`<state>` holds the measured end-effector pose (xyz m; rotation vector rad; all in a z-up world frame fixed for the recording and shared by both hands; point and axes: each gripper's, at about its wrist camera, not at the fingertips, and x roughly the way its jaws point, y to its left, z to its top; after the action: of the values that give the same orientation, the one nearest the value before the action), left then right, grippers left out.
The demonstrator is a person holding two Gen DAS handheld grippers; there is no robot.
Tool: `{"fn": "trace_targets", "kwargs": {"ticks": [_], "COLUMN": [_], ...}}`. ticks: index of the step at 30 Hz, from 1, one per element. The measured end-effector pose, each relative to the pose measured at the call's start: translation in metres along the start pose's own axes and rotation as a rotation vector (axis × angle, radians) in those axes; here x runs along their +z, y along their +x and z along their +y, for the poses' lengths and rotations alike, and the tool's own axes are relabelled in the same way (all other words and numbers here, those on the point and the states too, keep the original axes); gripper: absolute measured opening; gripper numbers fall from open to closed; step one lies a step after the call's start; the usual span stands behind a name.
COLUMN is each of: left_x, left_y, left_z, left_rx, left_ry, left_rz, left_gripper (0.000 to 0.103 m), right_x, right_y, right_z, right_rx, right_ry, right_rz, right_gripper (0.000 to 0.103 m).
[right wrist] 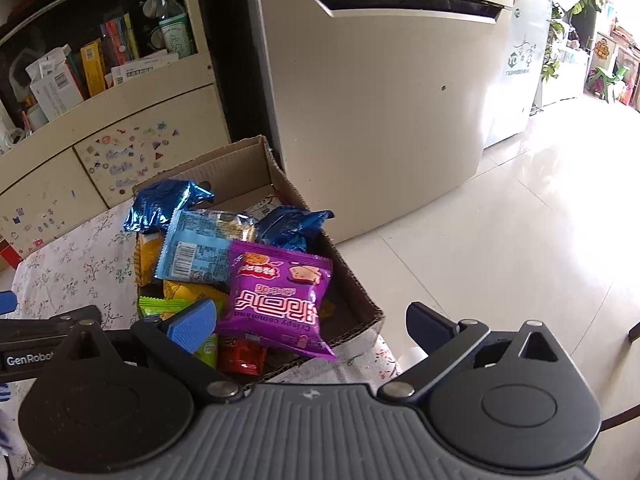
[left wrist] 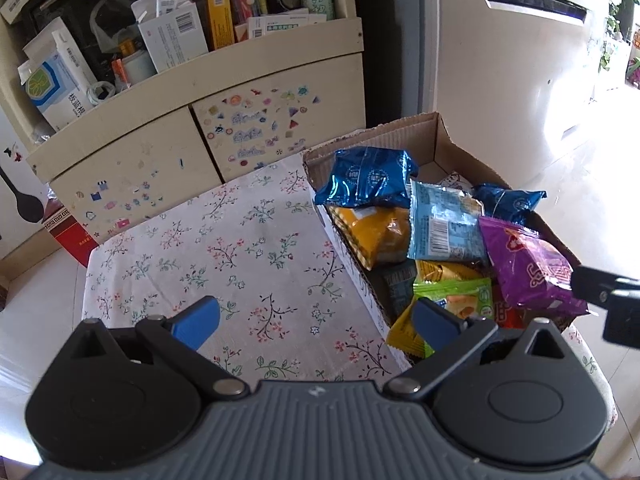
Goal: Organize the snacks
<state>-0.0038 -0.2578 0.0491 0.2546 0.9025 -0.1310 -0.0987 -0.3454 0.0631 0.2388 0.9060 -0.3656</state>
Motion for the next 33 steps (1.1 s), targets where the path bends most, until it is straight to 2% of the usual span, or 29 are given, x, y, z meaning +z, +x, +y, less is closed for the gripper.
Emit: {"fn": "trace_targets", "kwargs": {"ticks": [9,33], "left_x": [0.001,0.006], "left_y": [0.003,0.007], "left_z": [-0.006,-0.011], "left_rx": [-0.008,0.012], "left_ry": [0.013,0.040], "left_rz": [0.013,0.009], "left_gripper": [0.102,0.102], "right_x": [0.000,0.002], "right_y": [0.010,0.016], "right_z": [0.005,0.010], "right_rx": [0.010,0.006], "right_ry": [0.022,0.041], "right_rz": [0.052,0.070], "right_gripper": [0.103,0.103]}}
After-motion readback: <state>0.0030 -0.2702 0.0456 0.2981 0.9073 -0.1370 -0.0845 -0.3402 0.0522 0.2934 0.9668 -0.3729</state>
